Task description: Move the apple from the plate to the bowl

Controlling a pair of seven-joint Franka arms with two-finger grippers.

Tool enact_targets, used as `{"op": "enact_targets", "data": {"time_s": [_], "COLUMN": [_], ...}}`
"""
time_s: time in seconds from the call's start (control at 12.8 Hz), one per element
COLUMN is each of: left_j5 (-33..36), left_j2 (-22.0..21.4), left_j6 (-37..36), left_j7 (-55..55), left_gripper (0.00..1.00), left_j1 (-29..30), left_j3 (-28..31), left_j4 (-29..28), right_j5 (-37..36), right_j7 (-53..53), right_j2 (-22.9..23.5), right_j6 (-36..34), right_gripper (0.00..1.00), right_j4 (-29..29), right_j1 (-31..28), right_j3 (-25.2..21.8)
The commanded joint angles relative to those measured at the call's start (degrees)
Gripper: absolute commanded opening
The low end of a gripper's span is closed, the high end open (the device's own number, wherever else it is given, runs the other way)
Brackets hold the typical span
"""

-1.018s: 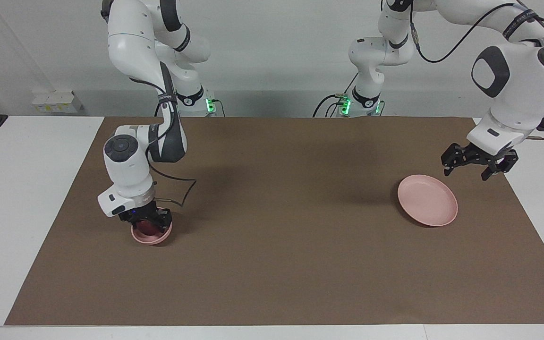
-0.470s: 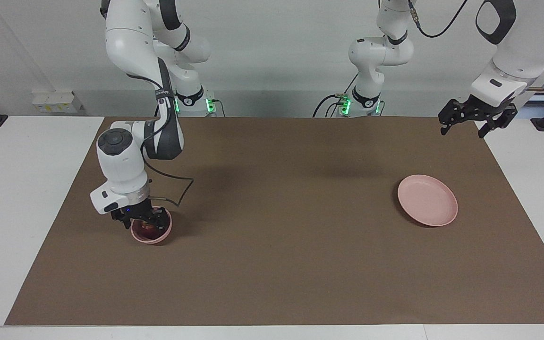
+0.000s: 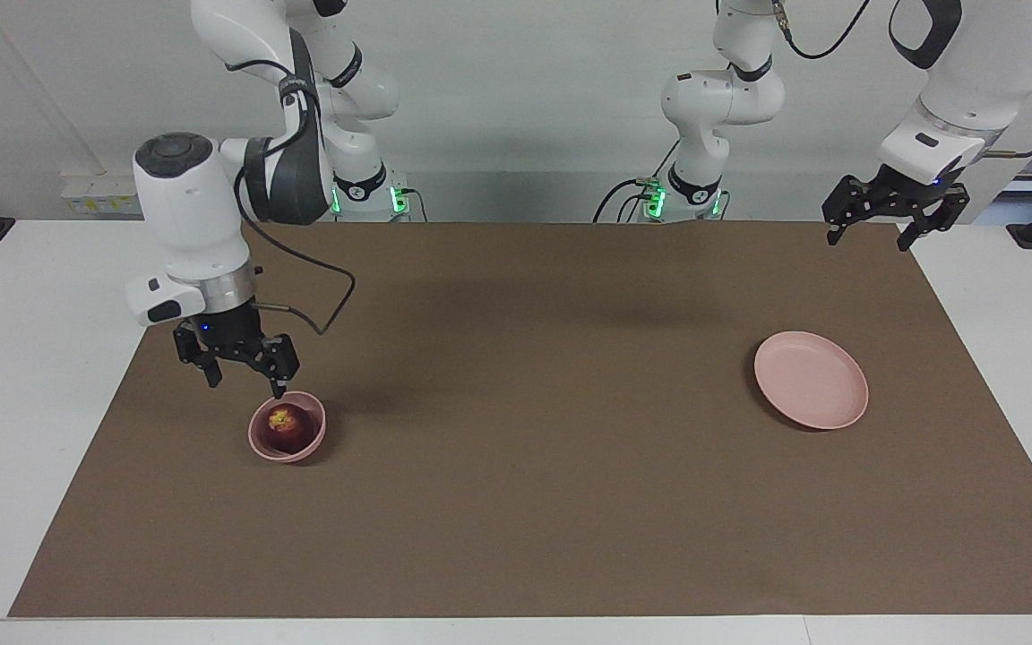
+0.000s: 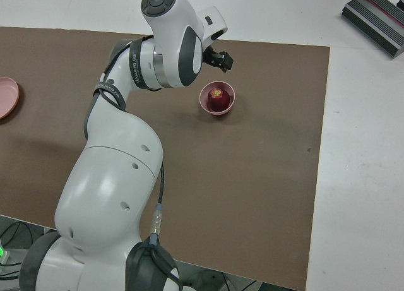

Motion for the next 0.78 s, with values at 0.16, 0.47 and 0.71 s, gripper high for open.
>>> {"op": "enact_targets", "data": {"time_s": [0.16, 0.47, 0.71], "left_j5": [-4.06, -4.69, -4.6], "left_j2": [-1.45, -1.27, -1.45], "left_j6": [-3.1, -5.76, -6.72], "left_j7": [-1.68, -2.56, -2.38], "left_gripper": [1.0, 1.0, 1.0], "left_j1": [0.13, -0.04, -0.39], "left_j3": [-0.23, -0.14, -0.05], "left_j4": [1.83, 3.42, 3.16], "right_j5": [3.05, 4.72, 6.04], "right_j7": [-0.81, -4.6, -4.51], "right_j2": [-4.16, -7.04, -10.03], "right_j6": [-17.96, -27.83, -33.02], "right_gripper": [1.0, 1.0, 1.0], "right_j4": [9.68, 13.05, 13.05], "right_j1": [-0.52, -0.52, -0.52], "right_j3": [0.23, 0.23, 0.23]}}
